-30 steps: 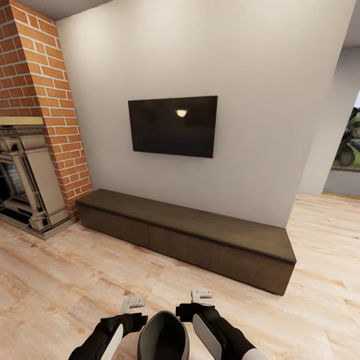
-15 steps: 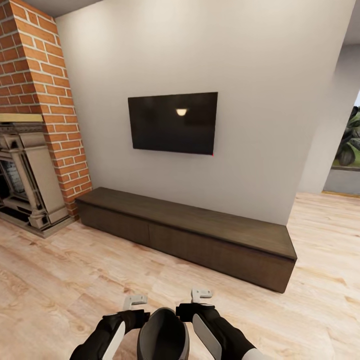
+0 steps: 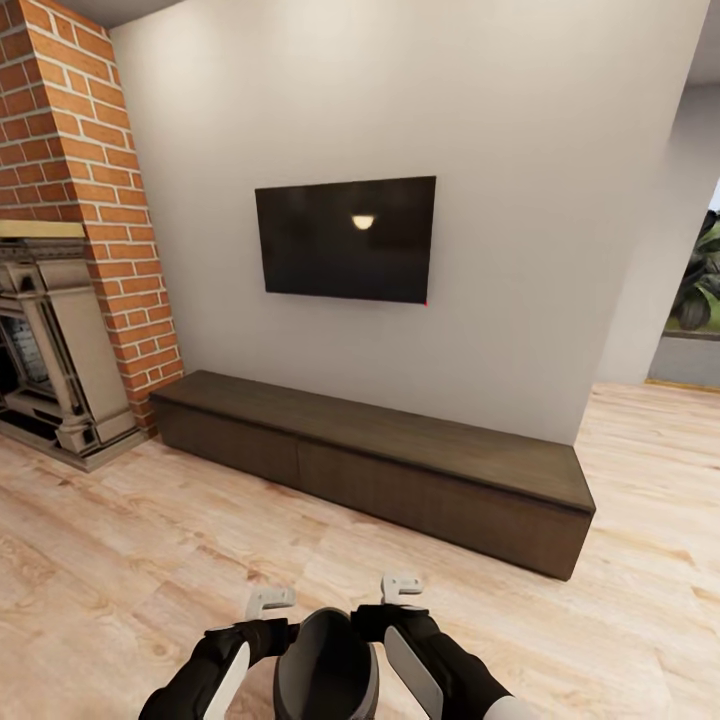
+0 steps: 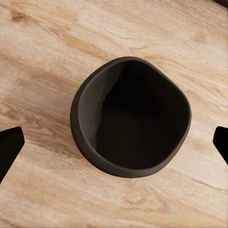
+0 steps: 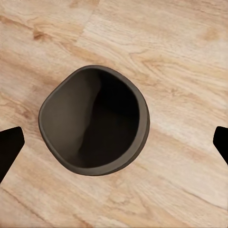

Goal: Place each of the two pumpkins and all three candles from the living room inside a cabinet in the living room (use any cabinet), then make sure every cabinet is closed, and position the cauldron so it is next to a table in the living room.

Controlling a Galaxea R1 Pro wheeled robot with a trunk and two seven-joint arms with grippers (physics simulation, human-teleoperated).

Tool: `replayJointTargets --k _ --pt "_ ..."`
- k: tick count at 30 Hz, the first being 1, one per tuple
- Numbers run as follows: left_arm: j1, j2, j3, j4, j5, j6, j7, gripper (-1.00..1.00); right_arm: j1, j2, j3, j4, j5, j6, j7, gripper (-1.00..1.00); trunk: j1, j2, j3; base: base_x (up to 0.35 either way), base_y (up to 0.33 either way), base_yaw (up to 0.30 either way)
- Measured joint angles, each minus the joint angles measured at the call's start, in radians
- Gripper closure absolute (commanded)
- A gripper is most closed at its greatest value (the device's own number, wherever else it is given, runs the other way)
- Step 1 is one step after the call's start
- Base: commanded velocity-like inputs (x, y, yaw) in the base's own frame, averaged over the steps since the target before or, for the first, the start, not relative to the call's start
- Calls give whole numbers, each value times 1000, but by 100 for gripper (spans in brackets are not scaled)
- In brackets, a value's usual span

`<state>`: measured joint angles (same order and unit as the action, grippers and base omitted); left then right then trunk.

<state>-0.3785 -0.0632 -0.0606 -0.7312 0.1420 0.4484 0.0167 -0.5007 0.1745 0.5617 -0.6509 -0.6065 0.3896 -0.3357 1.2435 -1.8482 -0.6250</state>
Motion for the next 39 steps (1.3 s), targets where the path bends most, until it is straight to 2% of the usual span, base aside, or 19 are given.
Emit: replayJointTargets --k 28,34,39 --pt "0 1 0 5 -4 -1 3 -100 0 0 3 7 6 -11 5 -100 107 -196 -88 0 0 0" --pt "0 5 0 5 -5 -1 4 -100 0 0 3 15 4 -44 1 -100 130 -238 -107 0 0 0" --pt "0 8 2 4 -3 -1 4 -100 0 0 2 19 2 -52 0 -100 138 -252 -113 0 0 0"
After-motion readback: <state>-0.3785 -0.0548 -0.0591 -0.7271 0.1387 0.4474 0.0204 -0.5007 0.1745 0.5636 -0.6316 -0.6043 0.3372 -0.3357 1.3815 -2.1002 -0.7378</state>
